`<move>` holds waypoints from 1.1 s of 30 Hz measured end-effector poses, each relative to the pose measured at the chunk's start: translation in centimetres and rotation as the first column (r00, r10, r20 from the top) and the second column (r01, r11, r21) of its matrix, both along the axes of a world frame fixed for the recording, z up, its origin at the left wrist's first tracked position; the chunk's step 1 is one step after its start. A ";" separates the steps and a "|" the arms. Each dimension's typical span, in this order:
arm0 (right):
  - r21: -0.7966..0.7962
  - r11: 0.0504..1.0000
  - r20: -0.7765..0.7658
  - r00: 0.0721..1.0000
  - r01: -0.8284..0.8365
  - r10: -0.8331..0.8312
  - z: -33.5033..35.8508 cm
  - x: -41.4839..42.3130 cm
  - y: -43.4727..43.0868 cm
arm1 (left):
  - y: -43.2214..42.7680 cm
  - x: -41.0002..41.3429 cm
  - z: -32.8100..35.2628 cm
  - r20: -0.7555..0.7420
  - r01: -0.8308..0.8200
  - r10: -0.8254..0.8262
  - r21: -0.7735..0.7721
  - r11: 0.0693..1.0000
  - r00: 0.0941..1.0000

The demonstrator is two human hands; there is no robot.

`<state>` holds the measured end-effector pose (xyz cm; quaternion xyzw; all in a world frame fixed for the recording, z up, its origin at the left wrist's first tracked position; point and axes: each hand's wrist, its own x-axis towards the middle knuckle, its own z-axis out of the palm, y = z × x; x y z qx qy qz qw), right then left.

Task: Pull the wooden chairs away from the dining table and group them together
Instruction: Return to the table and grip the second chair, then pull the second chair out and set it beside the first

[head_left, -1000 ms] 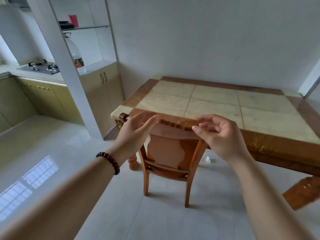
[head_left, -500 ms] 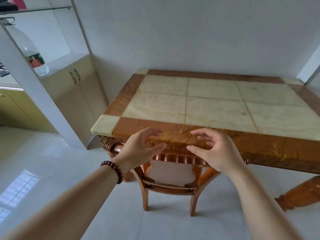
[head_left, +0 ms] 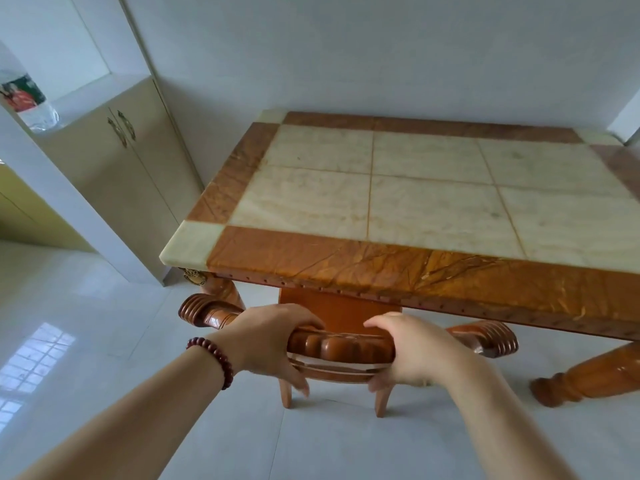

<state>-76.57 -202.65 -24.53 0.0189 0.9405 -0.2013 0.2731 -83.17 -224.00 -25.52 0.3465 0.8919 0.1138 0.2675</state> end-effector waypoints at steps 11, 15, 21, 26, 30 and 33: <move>-0.057 0.998 -0.206 0.979 -0.024 0.011 0.6 1.6 -0.3 | 0.9 0.9 0.1 -0.045 -0.091 0.090 -0.029 0.995 0.995; -0.078 0.996 -0.173 0.985 -0.037 0.023 1.8 2.2 -0.1 | 0.9 1.5 -0.1 -0.055 -0.145 0.144 -0.006 0.989 0.988; -0.072 0.997 -0.189 0.982 -0.010 -0.003 1.3 3.4 0.4 | 1.2 3.0 -0.3 -0.083 -0.148 0.148 0.007 0.989 0.986; -0.075 0.997 -0.224 0.975 -0.005 -0.012 1.0 4.5 0.5 | 1.3 4.1 -0.3 -0.099 -0.141 0.142 0.021 0.990 0.985; -0.065 0.998 -0.233 0.973 -0.010 -0.005 1.1 5.9 0.5 | 1.2 5.4 -0.4 -0.109 -0.128 0.130 0.024 0.991 0.985; -0.059 0.998 -0.241 0.970 0.012 -0.026 1.2 7.2 0.4 | 1.1 6.7 -0.3 -0.127 -0.111 0.114 0.027 0.993 0.985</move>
